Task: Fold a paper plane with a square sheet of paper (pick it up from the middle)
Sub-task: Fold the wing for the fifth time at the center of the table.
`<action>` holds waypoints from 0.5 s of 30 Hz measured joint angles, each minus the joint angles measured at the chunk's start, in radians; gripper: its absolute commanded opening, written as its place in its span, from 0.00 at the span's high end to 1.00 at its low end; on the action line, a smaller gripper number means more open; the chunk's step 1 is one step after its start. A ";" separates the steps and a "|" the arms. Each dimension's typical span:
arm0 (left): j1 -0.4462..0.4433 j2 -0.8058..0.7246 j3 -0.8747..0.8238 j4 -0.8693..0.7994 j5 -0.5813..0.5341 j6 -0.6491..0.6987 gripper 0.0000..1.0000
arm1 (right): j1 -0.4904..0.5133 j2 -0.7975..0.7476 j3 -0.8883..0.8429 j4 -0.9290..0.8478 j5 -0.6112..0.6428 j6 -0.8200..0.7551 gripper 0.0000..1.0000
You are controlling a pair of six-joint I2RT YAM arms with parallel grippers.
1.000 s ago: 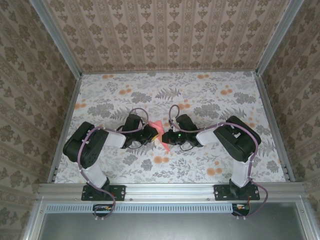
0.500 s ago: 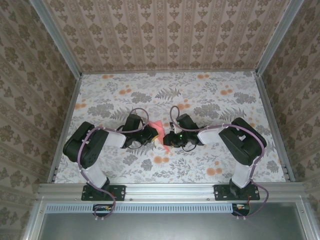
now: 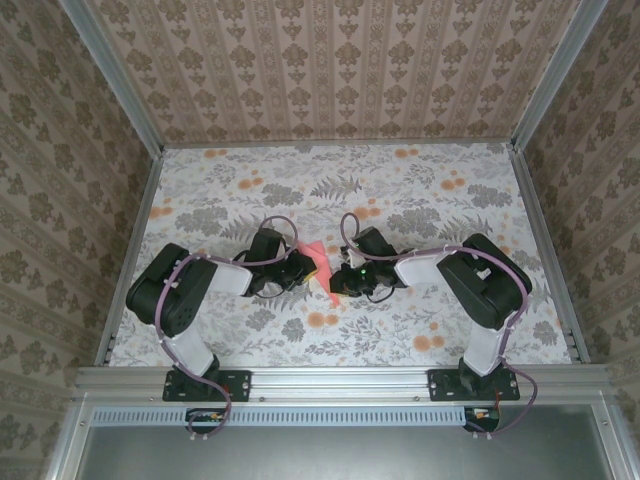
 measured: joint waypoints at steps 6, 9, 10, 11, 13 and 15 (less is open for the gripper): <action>0.000 0.002 0.012 -0.023 0.001 0.000 0.87 | 0.000 -0.002 0.022 -0.039 -0.002 -0.013 0.78; 0.000 0.002 0.014 -0.029 0.001 0.002 0.87 | 0.002 -0.018 0.023 -0.068 0.006 -0.025 0.76; 0.000 0.002 0.015 -0.031 0.001 0.004 0.87 | 0.002 -0.027 0.023 -0.082 0.008 -0.027 0.75; 0.000 0.002 0.016 -0.033 0.001 0.005 0.87 | 0.002 -0.035 0.023 -0.096 0.011 -0.029 0.76; 0.000 0.002 0.016 -0.034 0.001 0.007 0.87 | 0.002 -0.049 0.023 -0.119 0.011 -0.038 0.77; 0.000 0.003 0.017 -0.034 0.001 0.008 0.87 | 0.002 -0.053 0.023 -0.135 0.011 -0.047 0.80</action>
